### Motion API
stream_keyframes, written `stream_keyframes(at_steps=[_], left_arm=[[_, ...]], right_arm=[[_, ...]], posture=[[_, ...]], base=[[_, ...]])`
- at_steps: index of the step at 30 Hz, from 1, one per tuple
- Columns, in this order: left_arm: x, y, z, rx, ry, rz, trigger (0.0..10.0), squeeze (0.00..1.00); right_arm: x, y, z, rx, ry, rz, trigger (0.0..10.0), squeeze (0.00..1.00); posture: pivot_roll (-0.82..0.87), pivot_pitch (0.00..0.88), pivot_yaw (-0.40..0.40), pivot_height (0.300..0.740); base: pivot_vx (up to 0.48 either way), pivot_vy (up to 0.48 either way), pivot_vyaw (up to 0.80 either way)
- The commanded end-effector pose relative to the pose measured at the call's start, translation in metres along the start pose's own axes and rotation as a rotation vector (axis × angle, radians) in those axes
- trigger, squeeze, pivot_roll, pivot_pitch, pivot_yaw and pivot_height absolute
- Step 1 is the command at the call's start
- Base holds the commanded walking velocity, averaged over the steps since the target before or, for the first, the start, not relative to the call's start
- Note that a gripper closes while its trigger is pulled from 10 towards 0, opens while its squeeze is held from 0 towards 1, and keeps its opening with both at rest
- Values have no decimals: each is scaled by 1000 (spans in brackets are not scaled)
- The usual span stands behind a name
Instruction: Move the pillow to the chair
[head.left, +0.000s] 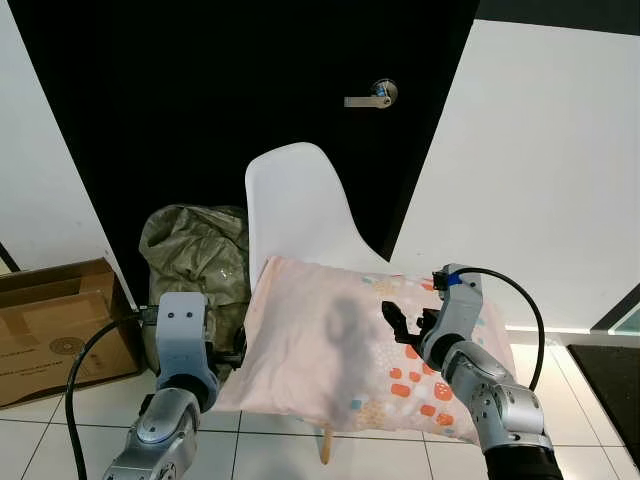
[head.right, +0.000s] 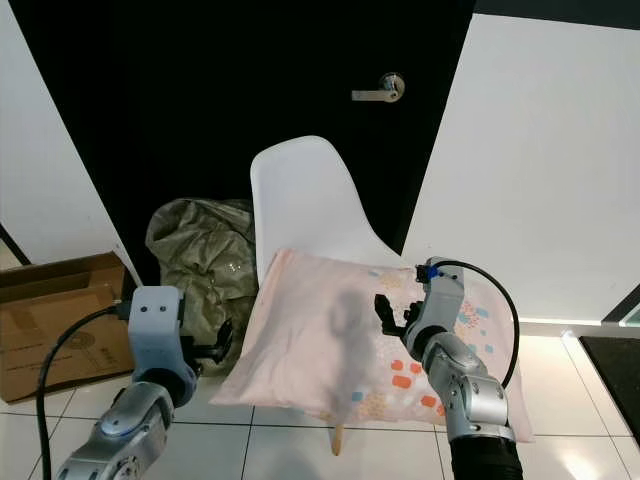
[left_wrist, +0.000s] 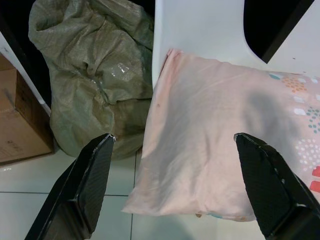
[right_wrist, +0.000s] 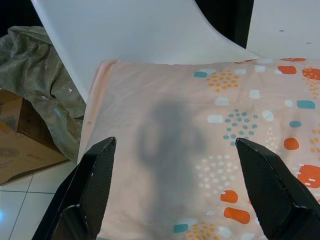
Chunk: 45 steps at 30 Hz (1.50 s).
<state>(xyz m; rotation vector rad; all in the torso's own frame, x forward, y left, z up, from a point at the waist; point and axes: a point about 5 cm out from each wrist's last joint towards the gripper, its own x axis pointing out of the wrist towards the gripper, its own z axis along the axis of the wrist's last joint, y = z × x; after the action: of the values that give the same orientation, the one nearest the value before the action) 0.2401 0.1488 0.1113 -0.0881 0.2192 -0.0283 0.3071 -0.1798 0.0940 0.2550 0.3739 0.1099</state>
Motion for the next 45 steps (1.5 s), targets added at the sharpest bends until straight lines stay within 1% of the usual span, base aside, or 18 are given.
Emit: stream_keyframes(at_steps=[1,45], left_arm=[[0,2,-7,8,30,13,10000,0],[-1,2,-7,5,31,15,10000,0]], right_arm=[[0,-2,1,-12,-7,-5,10000,0],[0,-1,0,-9,-7,-4,10000,0]], posture=[[-97,18,-54,720],[-97,21,-53,720]], base=[[0,0,0],[0,0,0]])
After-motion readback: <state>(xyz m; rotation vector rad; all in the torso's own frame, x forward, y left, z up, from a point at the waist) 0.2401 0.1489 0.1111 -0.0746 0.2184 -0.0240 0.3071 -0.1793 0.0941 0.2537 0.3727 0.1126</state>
